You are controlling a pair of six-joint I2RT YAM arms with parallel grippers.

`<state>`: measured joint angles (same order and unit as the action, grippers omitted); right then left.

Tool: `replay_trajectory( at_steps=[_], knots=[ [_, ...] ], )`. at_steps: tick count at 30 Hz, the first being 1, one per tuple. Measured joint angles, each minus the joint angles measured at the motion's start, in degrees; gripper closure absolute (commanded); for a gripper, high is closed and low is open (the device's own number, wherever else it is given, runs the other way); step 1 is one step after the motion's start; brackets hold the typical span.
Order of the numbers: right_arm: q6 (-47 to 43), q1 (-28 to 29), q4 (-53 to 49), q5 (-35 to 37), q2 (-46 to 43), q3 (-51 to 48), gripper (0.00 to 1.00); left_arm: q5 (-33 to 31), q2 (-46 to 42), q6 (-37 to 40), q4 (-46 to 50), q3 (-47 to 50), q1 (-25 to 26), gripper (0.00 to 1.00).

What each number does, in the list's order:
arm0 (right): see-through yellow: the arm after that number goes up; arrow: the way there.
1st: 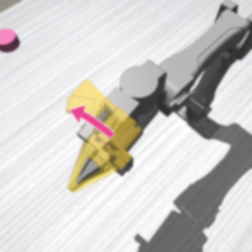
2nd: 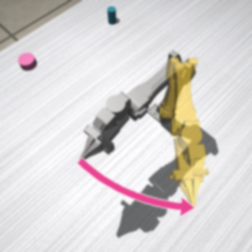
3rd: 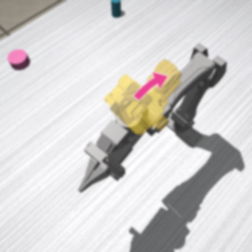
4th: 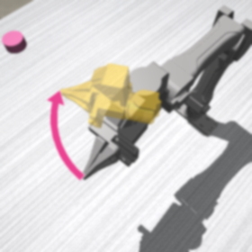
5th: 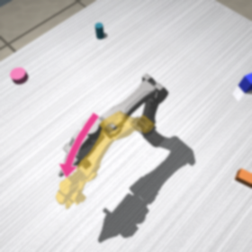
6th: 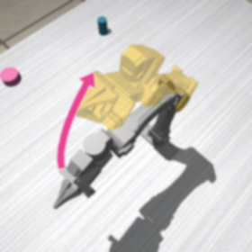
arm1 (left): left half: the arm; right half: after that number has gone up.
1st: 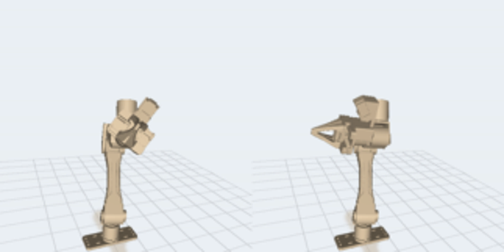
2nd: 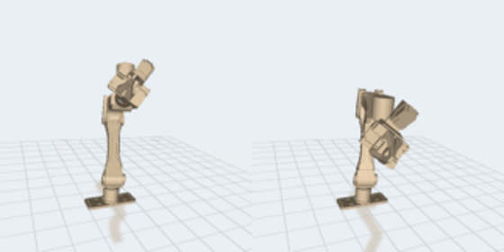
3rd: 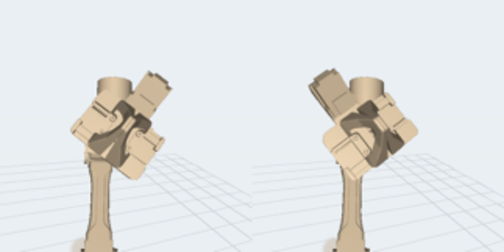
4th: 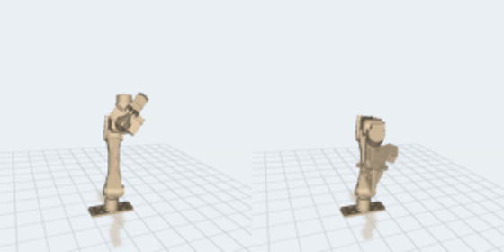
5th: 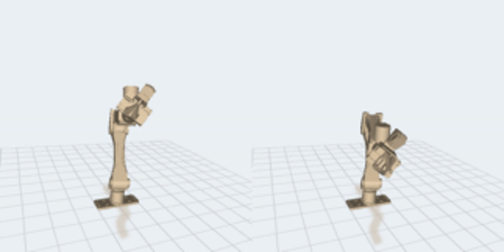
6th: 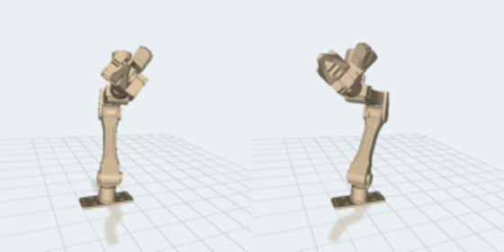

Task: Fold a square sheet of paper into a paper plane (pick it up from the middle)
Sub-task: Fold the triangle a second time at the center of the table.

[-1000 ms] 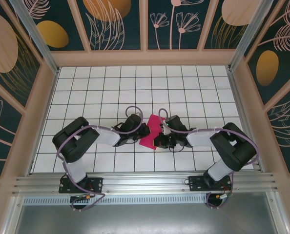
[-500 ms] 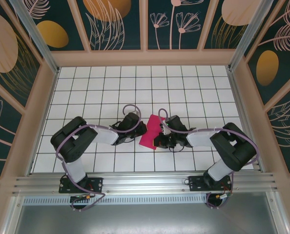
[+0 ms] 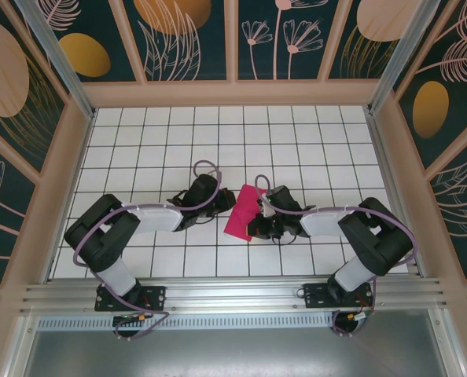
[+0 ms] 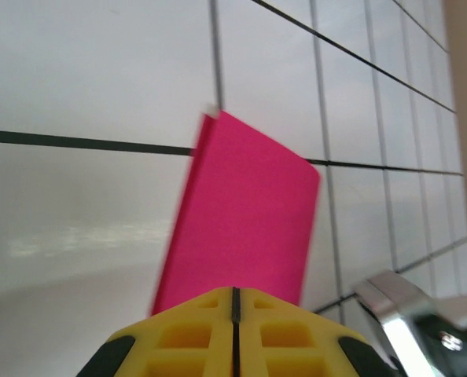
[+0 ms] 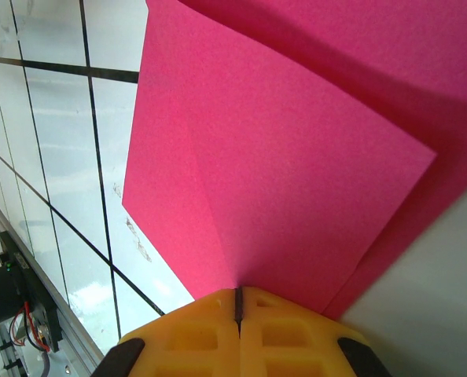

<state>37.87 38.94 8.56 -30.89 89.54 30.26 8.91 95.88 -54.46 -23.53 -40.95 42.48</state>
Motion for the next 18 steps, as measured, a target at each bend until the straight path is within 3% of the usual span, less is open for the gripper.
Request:
replay_trajectory(
  at_steps=[10,18],
  knots=[
    [0.0,0.0,-0.5,0.2,0.0,0.2,0.98,8.7,5.8,-0.7,-4.1,-1.1,0.0,0.94],
    [0.0,0.0,-0.5,0.2,0.0,0.2,0.98,8.4,8.1,-1.0,-6.0,0.8,0.0,0.94]
  ],
)
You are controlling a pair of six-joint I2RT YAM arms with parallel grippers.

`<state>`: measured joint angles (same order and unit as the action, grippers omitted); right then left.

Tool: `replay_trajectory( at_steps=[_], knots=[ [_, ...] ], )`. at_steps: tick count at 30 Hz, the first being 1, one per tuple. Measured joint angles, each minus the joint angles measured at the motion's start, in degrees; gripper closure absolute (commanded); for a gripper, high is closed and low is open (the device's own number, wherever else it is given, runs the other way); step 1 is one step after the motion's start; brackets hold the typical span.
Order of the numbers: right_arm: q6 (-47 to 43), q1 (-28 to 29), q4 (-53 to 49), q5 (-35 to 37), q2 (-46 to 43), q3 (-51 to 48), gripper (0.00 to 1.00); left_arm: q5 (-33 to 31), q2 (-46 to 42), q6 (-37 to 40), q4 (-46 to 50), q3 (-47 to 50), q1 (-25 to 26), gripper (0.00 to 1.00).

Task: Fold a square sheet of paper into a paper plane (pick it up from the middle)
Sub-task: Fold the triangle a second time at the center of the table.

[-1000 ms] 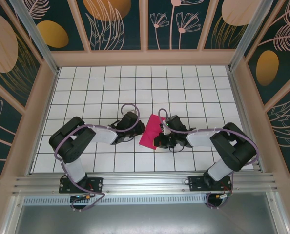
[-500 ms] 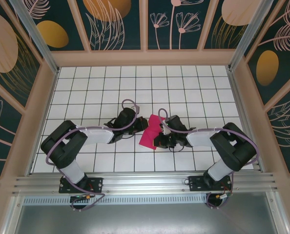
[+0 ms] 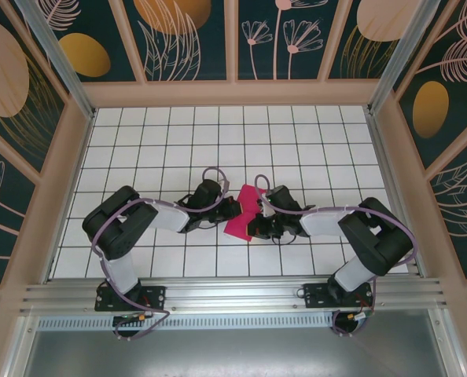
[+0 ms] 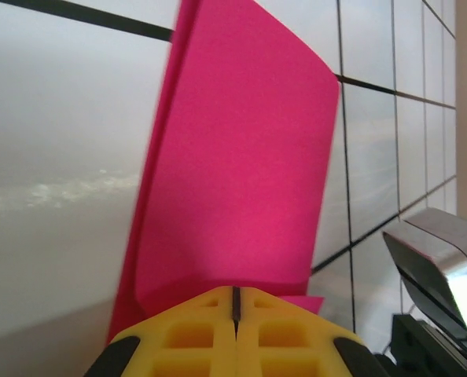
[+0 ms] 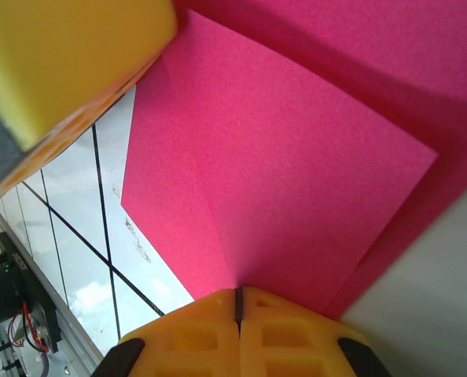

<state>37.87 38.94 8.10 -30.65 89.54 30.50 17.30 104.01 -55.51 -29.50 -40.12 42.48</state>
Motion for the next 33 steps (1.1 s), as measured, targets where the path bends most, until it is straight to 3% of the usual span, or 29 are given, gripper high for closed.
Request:
replay_trajectory(
  at_steps=[6,33],
  knots=[
    [0.0,0.0,0.0,0.1,0.0,0.0,0.98,-4.3,0.3,0.4,3.5,-1.1,0.2,0.95],
    [0.0,0.0,0.5,0.6,0.0,0.0,0.98,-9.0,-0.2,1.3,10.4,-4.1,0.7,0.93]
  ],
)
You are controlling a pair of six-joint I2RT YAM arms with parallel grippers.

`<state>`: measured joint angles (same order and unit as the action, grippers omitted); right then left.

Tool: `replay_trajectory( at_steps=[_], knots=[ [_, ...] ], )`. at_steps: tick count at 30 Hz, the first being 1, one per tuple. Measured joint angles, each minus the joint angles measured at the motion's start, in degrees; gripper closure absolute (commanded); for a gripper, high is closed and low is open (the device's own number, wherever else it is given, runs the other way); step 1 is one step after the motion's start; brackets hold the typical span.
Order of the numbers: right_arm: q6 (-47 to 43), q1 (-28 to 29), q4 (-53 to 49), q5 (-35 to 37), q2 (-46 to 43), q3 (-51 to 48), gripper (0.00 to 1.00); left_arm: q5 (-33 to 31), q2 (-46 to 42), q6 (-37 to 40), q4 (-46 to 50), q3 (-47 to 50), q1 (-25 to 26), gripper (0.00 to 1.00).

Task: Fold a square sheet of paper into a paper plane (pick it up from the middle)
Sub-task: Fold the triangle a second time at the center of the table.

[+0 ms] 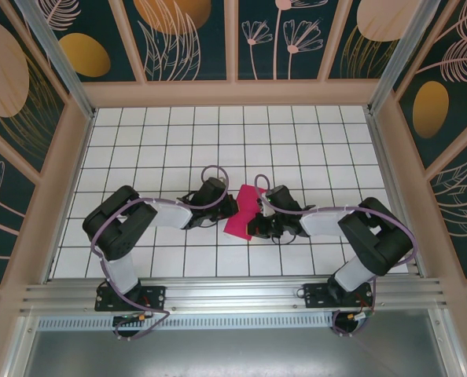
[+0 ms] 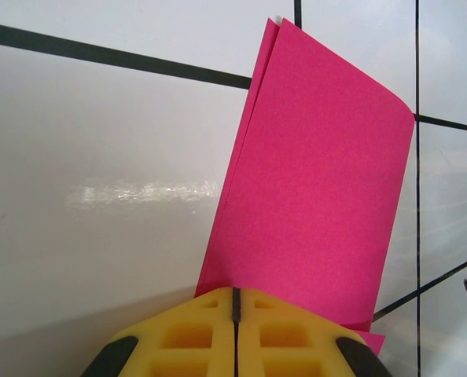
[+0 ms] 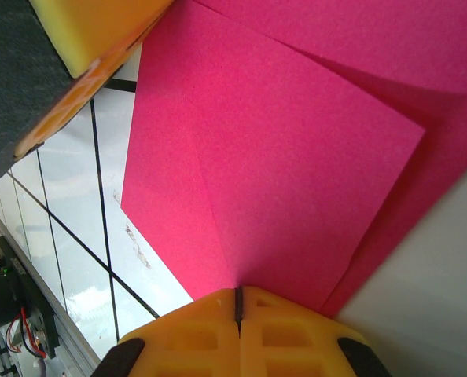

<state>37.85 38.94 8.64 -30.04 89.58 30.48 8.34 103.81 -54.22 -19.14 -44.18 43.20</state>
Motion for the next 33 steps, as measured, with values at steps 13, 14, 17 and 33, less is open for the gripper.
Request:
replay_trajectory(
  at_steps=[13,14,17,33],
  knots=[
    [0.0,0.0,0.0,0.0,0.1,0.0,0.98,-4.9,0.0,1.0,4.4,-2.6,-2.1,0.9],
    [0.0,0.0,0.0,0.0,0.1,0.0,0.98,-5.0,0.0,1.1,4.5,-2.7,-2.3,0.9],
    [-0.1,0.0,0.0,0.0,0.1,0.0,0.98,-4.8,-0.7,1.1,4.8,-2.7,-2.2,0.91],
    [-0.4,0.0,-1.2,-0.5,1.1,1.4,0.97,13.6,0.0,0.7,-8.1,1.1,-2.2,0.97]
  ],
)
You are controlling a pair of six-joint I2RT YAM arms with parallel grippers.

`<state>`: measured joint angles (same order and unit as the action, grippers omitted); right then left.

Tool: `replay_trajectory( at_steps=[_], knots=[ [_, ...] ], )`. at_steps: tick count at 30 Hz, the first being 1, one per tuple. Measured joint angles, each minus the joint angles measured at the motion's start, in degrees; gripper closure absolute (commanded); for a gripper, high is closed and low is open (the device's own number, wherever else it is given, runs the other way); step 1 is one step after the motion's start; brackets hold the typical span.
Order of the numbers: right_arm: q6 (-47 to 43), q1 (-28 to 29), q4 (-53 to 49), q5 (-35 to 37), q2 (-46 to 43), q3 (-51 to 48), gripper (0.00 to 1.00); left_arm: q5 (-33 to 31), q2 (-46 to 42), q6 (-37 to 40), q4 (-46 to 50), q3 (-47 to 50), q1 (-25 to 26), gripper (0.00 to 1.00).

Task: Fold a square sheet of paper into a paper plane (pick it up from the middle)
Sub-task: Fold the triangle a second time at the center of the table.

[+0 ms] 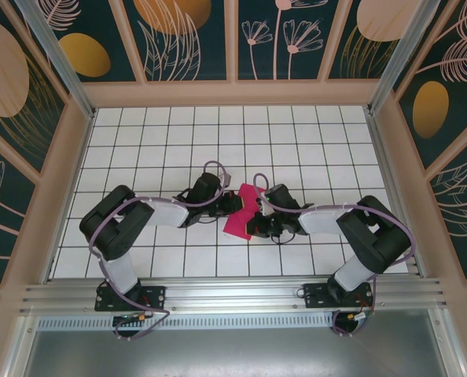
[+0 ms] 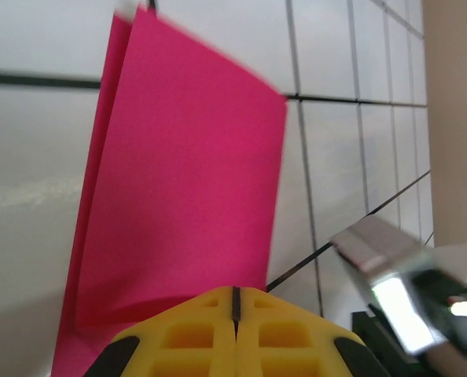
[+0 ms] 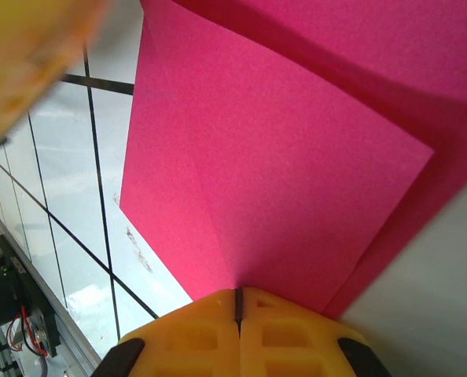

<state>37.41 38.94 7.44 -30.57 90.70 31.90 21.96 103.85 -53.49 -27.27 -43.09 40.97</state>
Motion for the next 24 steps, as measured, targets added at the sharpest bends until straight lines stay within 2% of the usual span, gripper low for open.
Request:
replay_trajectory(
  at_steps=[4,19,24],
  knots=[
    [0.0,0.0,-0.9,0.1,0.0,0.5,0.97,0.2,2.6,-0.8,0.1,0.5,0.0,0.97],
    [-0.7,0.0,-5.4,1.0,-0.1,6.2,0.96,-0.1,2.6,-0.5,0.1,0.6,0.0,0.97],
    [-0.9,0.0,-4.7,1.0,3.5,9.4,0.96,-0.2,2.6,-0.5,0.1,0.6,0.0,0.97]
  ],
)
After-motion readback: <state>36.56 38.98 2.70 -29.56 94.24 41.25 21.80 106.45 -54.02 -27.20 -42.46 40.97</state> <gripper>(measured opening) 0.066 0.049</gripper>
